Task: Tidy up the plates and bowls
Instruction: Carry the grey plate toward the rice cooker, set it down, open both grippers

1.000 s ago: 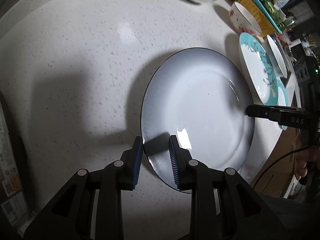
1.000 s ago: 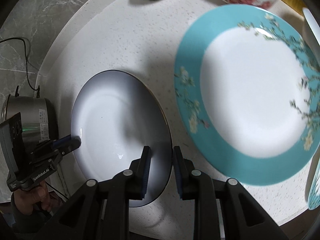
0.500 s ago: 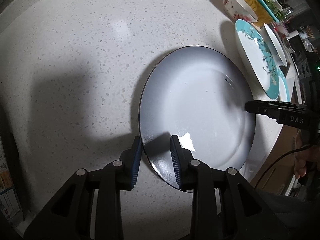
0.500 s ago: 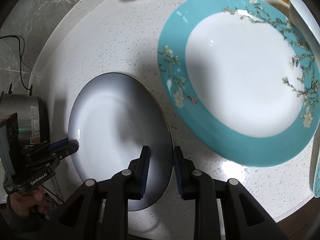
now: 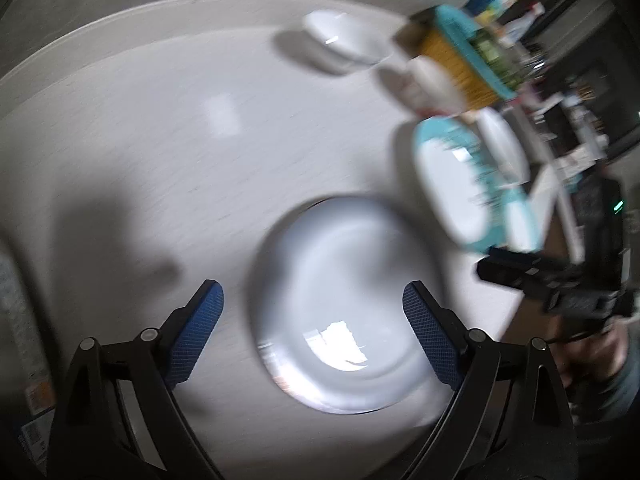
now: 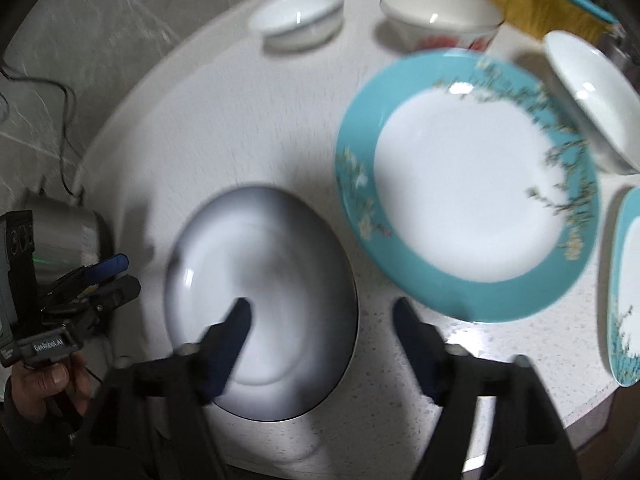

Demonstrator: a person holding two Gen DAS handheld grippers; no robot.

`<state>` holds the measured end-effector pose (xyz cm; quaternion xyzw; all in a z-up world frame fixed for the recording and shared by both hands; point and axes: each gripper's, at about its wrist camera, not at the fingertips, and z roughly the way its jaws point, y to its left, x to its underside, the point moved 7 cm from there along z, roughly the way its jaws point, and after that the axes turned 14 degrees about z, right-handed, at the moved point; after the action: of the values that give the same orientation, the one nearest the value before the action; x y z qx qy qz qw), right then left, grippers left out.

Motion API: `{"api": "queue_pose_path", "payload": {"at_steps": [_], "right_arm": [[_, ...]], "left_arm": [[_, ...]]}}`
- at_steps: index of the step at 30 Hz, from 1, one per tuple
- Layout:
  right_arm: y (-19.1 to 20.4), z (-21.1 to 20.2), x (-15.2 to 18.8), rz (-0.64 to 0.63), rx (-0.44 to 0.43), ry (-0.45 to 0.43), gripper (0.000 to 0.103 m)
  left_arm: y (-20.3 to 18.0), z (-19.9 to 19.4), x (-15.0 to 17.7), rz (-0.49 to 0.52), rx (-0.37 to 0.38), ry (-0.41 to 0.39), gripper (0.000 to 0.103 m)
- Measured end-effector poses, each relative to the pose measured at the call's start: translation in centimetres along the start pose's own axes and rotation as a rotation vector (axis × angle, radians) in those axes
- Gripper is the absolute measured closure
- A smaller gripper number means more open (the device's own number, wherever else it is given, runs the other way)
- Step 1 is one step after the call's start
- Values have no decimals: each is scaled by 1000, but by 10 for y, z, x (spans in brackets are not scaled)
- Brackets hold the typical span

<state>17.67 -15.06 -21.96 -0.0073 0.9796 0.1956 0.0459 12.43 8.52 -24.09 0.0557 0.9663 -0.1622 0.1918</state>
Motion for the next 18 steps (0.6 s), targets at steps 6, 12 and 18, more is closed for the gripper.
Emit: {"api": "queue_pose_path", "payload": {"at_steps": [6,12,18], "right_arm": [[-16,-48,14,153,-203,-125,10],[-74,-90,24,307,-421,-208,0],[-149,-132,3,284,-479,-299,0]], "left_arm": [[-68,7,-29,90,227,-35,0],[-157,29,-36,221,310,-39,0],[-242,64,-59,284,295,-79,0]]}}
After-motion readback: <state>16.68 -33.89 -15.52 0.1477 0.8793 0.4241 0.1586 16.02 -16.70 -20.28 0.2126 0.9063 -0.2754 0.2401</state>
